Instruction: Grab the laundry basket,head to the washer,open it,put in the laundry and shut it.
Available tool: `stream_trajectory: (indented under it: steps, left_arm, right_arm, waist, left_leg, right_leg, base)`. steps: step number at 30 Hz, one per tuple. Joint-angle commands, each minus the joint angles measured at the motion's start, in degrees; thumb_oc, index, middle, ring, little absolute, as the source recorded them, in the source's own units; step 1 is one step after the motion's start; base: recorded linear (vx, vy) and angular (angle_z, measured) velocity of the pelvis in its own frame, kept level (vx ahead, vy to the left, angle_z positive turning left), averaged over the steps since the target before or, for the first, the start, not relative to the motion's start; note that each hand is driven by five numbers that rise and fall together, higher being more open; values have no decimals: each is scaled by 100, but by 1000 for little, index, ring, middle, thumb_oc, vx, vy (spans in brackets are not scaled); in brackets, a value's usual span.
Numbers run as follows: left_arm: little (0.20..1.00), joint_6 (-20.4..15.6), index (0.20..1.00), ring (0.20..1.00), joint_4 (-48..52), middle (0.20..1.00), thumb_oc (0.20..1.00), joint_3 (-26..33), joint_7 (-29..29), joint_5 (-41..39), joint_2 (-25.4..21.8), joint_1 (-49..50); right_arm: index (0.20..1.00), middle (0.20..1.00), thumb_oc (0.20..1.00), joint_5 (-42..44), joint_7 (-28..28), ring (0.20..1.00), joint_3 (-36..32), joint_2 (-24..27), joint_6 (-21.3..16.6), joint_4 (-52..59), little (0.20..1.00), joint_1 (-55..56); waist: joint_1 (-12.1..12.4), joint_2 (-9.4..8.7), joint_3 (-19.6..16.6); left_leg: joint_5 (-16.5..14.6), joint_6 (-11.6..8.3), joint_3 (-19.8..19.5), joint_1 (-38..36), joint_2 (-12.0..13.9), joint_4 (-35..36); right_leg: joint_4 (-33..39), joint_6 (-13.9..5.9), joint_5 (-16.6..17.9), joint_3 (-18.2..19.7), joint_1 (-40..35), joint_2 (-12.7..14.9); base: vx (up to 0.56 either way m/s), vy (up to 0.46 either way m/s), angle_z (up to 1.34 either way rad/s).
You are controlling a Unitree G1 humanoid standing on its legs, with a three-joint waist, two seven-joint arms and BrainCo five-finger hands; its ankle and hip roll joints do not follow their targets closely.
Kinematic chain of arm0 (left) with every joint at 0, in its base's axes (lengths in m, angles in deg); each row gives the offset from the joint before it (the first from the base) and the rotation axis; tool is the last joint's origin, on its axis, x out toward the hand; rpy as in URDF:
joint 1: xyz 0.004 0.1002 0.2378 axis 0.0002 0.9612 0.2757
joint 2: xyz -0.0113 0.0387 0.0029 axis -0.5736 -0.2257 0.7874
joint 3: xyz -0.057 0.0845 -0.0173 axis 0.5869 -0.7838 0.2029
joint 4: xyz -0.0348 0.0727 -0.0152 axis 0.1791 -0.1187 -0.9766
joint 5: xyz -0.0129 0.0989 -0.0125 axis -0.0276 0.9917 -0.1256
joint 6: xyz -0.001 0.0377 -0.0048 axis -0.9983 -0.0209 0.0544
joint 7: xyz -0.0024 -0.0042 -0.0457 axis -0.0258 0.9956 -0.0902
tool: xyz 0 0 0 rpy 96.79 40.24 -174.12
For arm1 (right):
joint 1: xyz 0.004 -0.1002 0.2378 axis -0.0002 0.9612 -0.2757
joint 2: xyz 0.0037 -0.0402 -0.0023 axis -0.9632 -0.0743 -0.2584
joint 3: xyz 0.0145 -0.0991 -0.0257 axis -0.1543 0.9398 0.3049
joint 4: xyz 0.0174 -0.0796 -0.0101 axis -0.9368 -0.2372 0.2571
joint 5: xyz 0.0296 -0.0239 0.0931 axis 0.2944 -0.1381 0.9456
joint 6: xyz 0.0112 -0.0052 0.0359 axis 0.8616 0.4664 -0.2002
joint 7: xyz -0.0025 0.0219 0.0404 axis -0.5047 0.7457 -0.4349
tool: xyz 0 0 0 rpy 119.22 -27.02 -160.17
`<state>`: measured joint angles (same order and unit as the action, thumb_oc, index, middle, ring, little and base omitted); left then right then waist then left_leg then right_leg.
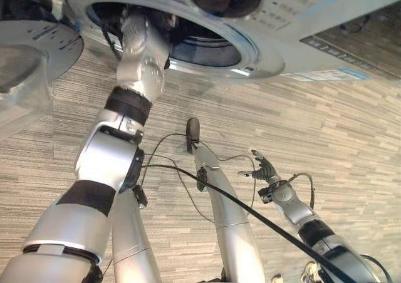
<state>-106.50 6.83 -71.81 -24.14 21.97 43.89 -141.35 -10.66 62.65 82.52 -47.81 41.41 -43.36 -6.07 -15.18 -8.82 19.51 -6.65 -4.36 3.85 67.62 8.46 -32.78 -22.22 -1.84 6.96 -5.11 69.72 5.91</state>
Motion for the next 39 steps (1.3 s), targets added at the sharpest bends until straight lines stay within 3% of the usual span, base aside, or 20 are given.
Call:
stream_trajectory:
  steps: [1,6,10,11,12,13,15,16,17,18,19,20,21,23,25,27,32,35,39]
  left_arm:
    - [200,-709,200,200,299,200,200,98,-47,-330,227,-643]
    - [200,-1098,200,200,-259,200,200,139,-35,-1432,-363,-2024]
    - [200,-1150,200,200,67,200,200,-5,-15,-1219,-522,-1868]
    - [555,-1066,555,555,170,555,555,-98,-20,-979,-584,-1684]
    - [1000,-643,1000,1000,107,1000,1000,-536,-232,-277,-725,-1296]
    - [1000,-151,1000,1000,-287,1000,1000,-917,-611,-112,-816,-1087]
    - [1000,92,1000,1000,-763,1000,1000,-1231,-911,28,-1005,-1139]
    - [1000,676,1000,1000,-1234,1000,1000,-2098,-1387,926,-1393,-1047]
    - [1000,946,1000,1000,-1557,1000,1000,-2428,-1536,1368,-1476,-1076]
    - [1000,946,1000,1000,-1584,1000,1000,-2442,-1551,1375,-1471,-1102]
    - [1000,1194,1000,1000,-1813,1000,1000,-2832,-1724,2131,-1578,-1111]
    - [1000,1554,1000,1000,-2303,1000,1000,-3453,-2053,3516,-1475,-1153]
    - [1000,1548,1000,1000,-2324,1000,1000,-3459,-2064,3535,-1469,-1171]
    - [1000,1740,1000,1000,-2208,1000,1000,-4753,-2117,5937,-1282,-1059]
    - [1000,1701,1000,1000,-1793,1000,1000,-4889,-2156,6163,-1251,-949]
    - [1000,1628,1000,1000,-103,1000,1000,-4650,-2099,6249,-1091,-185]
    - [1000,1624,1000,1000,496,1000,1000,-3974,-2019,6190,-885,798]
    - [1000,1535,1000,1000,1053,1000,1000,-3273,-2137,5889,-689,2228]
    - [1000,1486,1000,1000,1348,1000,1000,-2951,-2246,5730,-429,3289]
  right_arm:
    - [1000,1000,1000,-118,-68,1000,-41,246,19,30,1000,516]
    - [1000,1000,1000,-51,-81,1000,-171,484,-107,29,1000,602]
    - [1000,1000,1000,-67,-75,1000,-311,583,-151,298,1000,780]
    - [1000,1000,1000,-84,-59,1000,-345,590,-165,407,1000,852]
    - [1000,1000,1000,-80,12,1000,-396,681,-225,611,1000,959]
    - [1000,1000,1000,-31,99,1000,-376,755,-273,733,1000,955]
    - [1000,1000,1000,-6,196,1000,-378,818,-282,754,1000,977]
    - [1000,1000,1000,-18,319,1000,-406,961,-301,823,1000,1042]
    - [1000,1000,1000,4,374,1000,-394,976,-281,780,1000,1038]
    - [1000,1000,1000,5,375,1000,-394,963,-282,775,1000,1029]
    - [1000,1000,1000,-7,416,1000,-370,979,-259,741,1000,1037]
    - [1000,1000,1000,53,505,1000,-286,1033,-235,436,1000,942]
    - [1000,1000,1000,57,503,1000,-279,1019,-247,413,1000,924]
    - [1000,1000,1000,45,607,1000,-44,1103,-185,-195,1000,697]
    - [1000,1000,1000,109,622,1000,-2,1061,-208,-356,1000,691]
    - [1000,1000,1000,325,626,1000,-17,888,-226,-1137,1000,766]
    - [1000,1000,1000,332,629,1000,13,669,-194,-1840,1000,606]
    - [1000,1000,1000,239,680,1000,30,411,-123,-2351,1000,523]
    - [1000,1000,1000,95,762,1000,48,239,-45,-2799,1000,598]
  waist:
    - [-160,268,-256]
    - [-326,187,-247]
    - [-336,228,-247]
    - [-324,245,-245]
    - [-293,293,-252]
    - [-267,338,-271]
    - [-265,346,-280]
    - [-184,428,-306]
    - [-154,459,-312]
    - [-155,450,-303]
    - [-124,486,-313]
    - [-107,478,-317]
    - [-106,468,-305]
    - [-52,470,-314]
    - [-9,480,-314]
    - [239,560,-295]
    - [400,608,-302]
    - [553,673,-360]
    - [670,725,-401]
  left_leg:
    - [-97,270,-363,-524,200,675]
    - [-22,152,-277,-796,348,1069]
    - [76,102,-271,-902,365,1266]
    - [112,84,-287,-934,355,1320]
    - [170,64,-306,-974,326,1373]
    - [214,56,-311,-999,313,1412]
    - [237,53,-327,-1024,301,1434]
    - [268,50,-310,-1039,282,1466]
    - [290,49,-336,-1042,269,1476]
    - [291,49,-340,-1043,268,1477]
    - [312,40,-347,-1051,268,1486]
    - [346,24,-375,-1079,275,1473]
    - [344,23,-376,-1085,276,1473]
    - [340,12,-368,-1178,290,1500]
    - [330,17,-375,-1235,268,1520]
    - [326,50,-389,-1517,182,1595]
    - [314,51,-346,-1880,85,1702]
    - [224,58,-287,-2342,-9,1726]
    - [83,106,-223,-2966,-81,1775]
  right_leg:
    - [-207,-424,-1048,106,-193,-30]
    - [161,-509,-912,132,-259,-200]
    - [273,-524,-863,69,-315,-209]
    - [308,-520,-851,48,-344,-211]
    - [360,-495,-831,-1,-422,-199]
    - [381,-480,-817,-32,-474,-188]
    - [399,-466,-809,-59,-519,-176]
    - [417,-453,-785,-118,-588,-134]
    - [426,-455,-776,-135,-620,-119]
    - [428,-455,-776,-139,-624,-118]
    - [434,-455,-766,-151,-657,-100]
    - [447,-442,-749,-212,-728,-83]
    - [447,-442,-751,-213,-736,-83]
    - [495,-439,-727,-238,-854,-58]
    - [526,-440,-722,-249,-937,-42]
    - [714,-428,-744,-281,-1340,39]
    - [926,-428,-735,-319,-1784,111]
    - [1111,-437,-701,-309,-2349,171]
    - [1236,-458,-704,-295,-2981,194]
  base:
    - [68,-51,-2]
    - [81,-56,-2]
    - [28,-39,-7]
    - [0,0,0]
    - [-30,-3,2]
    - [-32,-4,1]
    - [-22,14,1]
    - [-56,40,4]
    - [-43,36,4]
    - [0,0,0]
    - [-38,42,3]
    - [-39,41,5]
    - [-32,42,8]
    - [-14,48,10]
    - [-8,49,17]
    - [-5,69,18]
    - [3,72,13]
    - [10,100,1]
    - [44,104,-2]
